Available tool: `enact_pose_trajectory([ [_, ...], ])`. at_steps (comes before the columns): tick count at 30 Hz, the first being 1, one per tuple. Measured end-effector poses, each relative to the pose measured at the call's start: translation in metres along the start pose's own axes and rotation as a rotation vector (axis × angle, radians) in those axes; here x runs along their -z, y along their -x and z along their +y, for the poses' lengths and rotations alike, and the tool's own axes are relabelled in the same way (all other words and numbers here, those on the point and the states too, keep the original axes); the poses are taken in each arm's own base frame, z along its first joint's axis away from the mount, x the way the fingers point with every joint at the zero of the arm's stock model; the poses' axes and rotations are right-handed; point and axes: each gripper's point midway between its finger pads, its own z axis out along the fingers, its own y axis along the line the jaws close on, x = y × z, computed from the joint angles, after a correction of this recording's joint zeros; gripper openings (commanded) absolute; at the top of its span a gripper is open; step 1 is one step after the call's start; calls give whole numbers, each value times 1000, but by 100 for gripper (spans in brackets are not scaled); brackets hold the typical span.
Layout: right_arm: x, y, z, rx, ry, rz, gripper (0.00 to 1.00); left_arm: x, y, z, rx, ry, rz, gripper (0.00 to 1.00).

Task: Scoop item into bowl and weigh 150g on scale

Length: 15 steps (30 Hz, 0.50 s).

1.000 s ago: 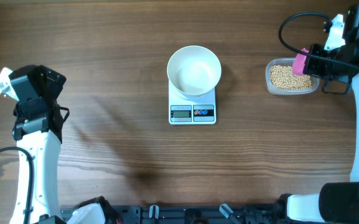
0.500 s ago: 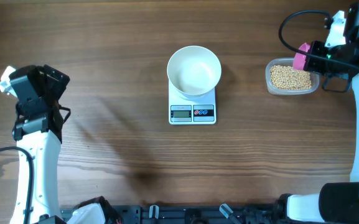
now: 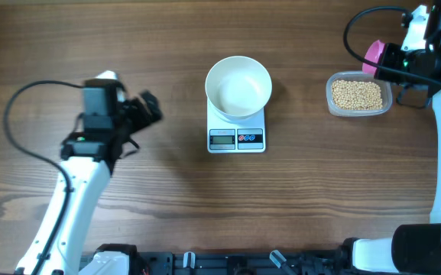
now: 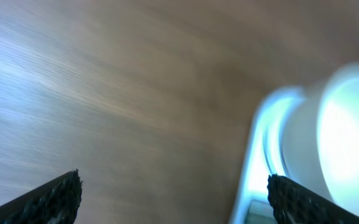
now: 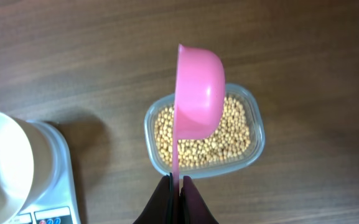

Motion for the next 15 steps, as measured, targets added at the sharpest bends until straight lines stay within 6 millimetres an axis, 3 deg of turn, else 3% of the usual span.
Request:
enact_pose_trajectory([
  [6, 0, 11, 1, -2, 3, -46, 4, 3, -54, -72, -203, -141, 101, 100],
  [12, 0, 7, 1, -53, 3, -28, 4, 13, -99, -139, -377, -300, 130, 96],
  [14, 0, 4, 0, -64, 2, -15, 4, 14, -117, -154, -424, -335, 151, 74],
  [15, 0, 2, 0, -68, 1, -10, 4, 13, -125, -160, -442, -349, 163, 46],
])
